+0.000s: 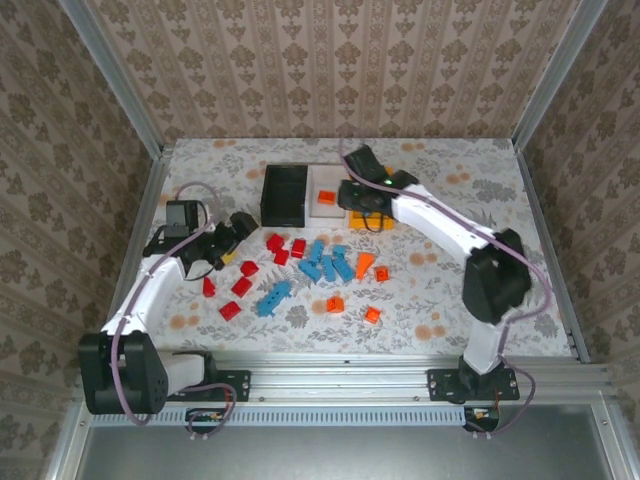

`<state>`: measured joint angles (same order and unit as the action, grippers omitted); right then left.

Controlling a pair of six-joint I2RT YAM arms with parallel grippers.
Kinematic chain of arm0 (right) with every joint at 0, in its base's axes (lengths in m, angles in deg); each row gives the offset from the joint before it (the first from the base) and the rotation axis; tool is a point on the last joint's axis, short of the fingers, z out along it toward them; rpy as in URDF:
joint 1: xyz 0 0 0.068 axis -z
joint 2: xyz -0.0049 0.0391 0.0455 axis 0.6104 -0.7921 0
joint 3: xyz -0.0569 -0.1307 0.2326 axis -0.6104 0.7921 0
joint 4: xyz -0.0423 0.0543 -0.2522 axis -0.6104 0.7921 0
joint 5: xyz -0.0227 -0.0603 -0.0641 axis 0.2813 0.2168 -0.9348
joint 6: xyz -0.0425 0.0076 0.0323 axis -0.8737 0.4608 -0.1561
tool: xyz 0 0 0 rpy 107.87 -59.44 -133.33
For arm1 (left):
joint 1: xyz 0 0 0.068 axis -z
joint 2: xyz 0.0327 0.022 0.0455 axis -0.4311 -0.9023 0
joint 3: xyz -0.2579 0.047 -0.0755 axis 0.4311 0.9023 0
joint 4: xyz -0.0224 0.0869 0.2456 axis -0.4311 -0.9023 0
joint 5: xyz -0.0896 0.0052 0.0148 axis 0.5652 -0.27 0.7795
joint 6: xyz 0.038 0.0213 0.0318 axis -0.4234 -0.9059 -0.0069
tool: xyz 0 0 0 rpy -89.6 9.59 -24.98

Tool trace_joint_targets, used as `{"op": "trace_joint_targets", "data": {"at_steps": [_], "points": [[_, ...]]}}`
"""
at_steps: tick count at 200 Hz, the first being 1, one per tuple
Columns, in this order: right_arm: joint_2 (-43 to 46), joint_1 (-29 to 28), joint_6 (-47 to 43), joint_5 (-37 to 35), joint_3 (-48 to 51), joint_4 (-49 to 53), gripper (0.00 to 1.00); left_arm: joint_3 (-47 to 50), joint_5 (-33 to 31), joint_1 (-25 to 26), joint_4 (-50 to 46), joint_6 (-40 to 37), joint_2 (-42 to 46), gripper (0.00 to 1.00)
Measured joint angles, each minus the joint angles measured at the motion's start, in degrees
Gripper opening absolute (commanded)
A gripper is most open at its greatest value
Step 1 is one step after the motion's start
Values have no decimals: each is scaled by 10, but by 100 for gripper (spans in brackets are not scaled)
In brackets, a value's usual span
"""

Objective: Sort the legos into containers by color

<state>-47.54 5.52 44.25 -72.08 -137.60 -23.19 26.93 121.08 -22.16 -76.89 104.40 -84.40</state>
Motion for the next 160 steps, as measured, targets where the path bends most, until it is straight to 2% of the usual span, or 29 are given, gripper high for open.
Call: {"op": "trace_joint_targets", "data": {"at_steps": [21, 46, 66, 93, 134, 160], "points": [[-111, -9, -21, -3, -116, 26, 27, 21, 0, -1, -30, -5, 35, 99], [-202, -6, -40, -8, -213, 71, 31, 34, 0, -3, -58, -12, 75, 99], [-238, -5, -55, -8, -257, 98, 46, 35, 0, -9, -71, -18, 88, 100], [-239, -5, -74, -6, -266, 112, 59, 35, -9, -20, -91, -28, 89, 99], [-201, -10, -86, -2, -249, 111, 61, 35, -58, -55, -126, -31, 91, 95], [-114, -17, -85, 6, -153, 76, 61, 43, -122, -70, -149, -28, 108, 87]]}}
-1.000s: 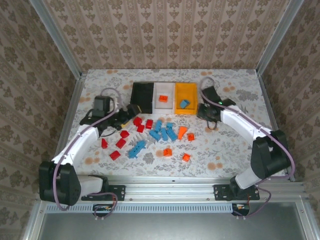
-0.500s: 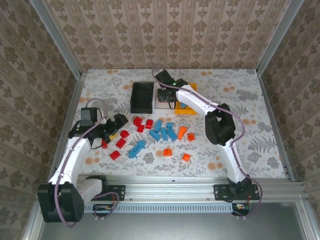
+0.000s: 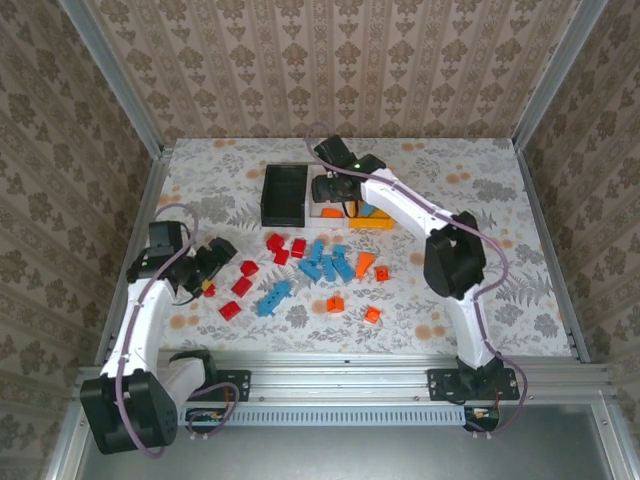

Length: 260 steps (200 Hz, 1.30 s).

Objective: Sort the legos into containers by color

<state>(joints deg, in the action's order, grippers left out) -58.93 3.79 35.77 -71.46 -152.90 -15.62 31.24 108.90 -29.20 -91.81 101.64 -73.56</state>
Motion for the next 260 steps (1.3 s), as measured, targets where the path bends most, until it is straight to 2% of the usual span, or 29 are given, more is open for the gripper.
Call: {"op": "trace_joint_targets", "data": {"at_steps": [36, 66, 108, 147, 260], "points": [[127, -8, 18, 25, 162, -72, 61, 45, -86, -2, -14, 3, 9, 85], [175, -10, 26, 42, 265, -110, 61, 54, -138, -9, -6, -2, -29, 84], [205, -9, 30, 49, 366, -128, 61, 51, -149, -23, 45, -24, -110, 79], [228, -5, 30, 50, 395, -136, 60, 34, -146, -24, 63, -43, -192, 73], [249, 12, 30, 59, 427, -160, 56, 7, -149, -9, 93, -62, -251, 41]]}}
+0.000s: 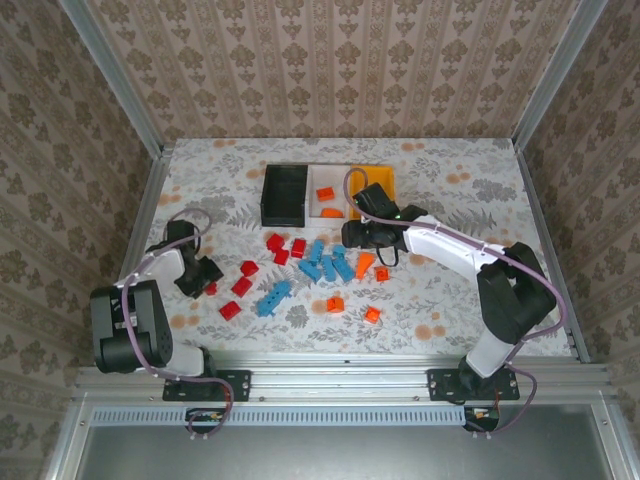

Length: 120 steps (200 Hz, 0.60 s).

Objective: Sort the legos into containers by color

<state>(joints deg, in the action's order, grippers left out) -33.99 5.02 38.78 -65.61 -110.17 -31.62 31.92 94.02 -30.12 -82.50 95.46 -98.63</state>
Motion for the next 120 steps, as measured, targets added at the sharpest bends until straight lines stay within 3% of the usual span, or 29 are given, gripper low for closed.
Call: {"op": "trace_joint_targets", "data": {"at_steps": [68, 120], "points": [[14, 8, 0, 3, 8, -5, 55, -1, -11, 24, -1, -2, 3, 24], [32, 18, 0, 7, 22, -10, 55, -36, -20, 62, -44, -2, 40, 20]]}}
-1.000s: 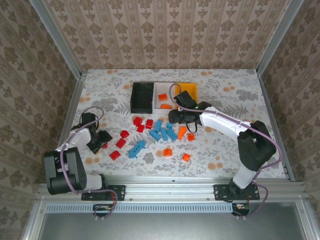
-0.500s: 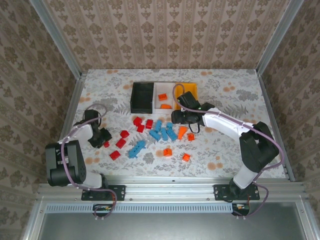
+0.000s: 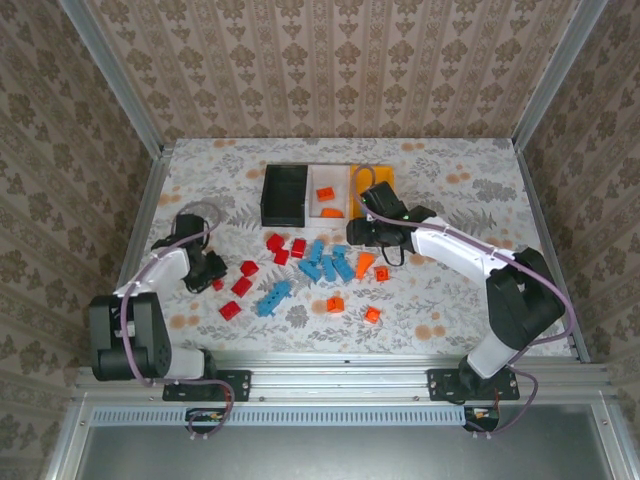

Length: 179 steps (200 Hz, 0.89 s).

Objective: Sort the legos into containers by color

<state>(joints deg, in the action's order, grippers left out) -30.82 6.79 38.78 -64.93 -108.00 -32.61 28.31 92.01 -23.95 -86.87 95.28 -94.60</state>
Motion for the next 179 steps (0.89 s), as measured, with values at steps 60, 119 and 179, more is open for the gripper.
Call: {"op": "trace_joint_targets", "data": {"at_steps": [60, 119, 179], "points": [[17, 50, 20, 19, 51, -19, 56, -233, -30, 123, -26, -6, -28, 19], [102, 103, 23, 29, 92, -12, 57, -513, 1, 193, -33, -75, -316, 17], [160, 117, 17, 28, 112, 15, 60, -673, -18, 228, -111, -108, -464, 51]]}}
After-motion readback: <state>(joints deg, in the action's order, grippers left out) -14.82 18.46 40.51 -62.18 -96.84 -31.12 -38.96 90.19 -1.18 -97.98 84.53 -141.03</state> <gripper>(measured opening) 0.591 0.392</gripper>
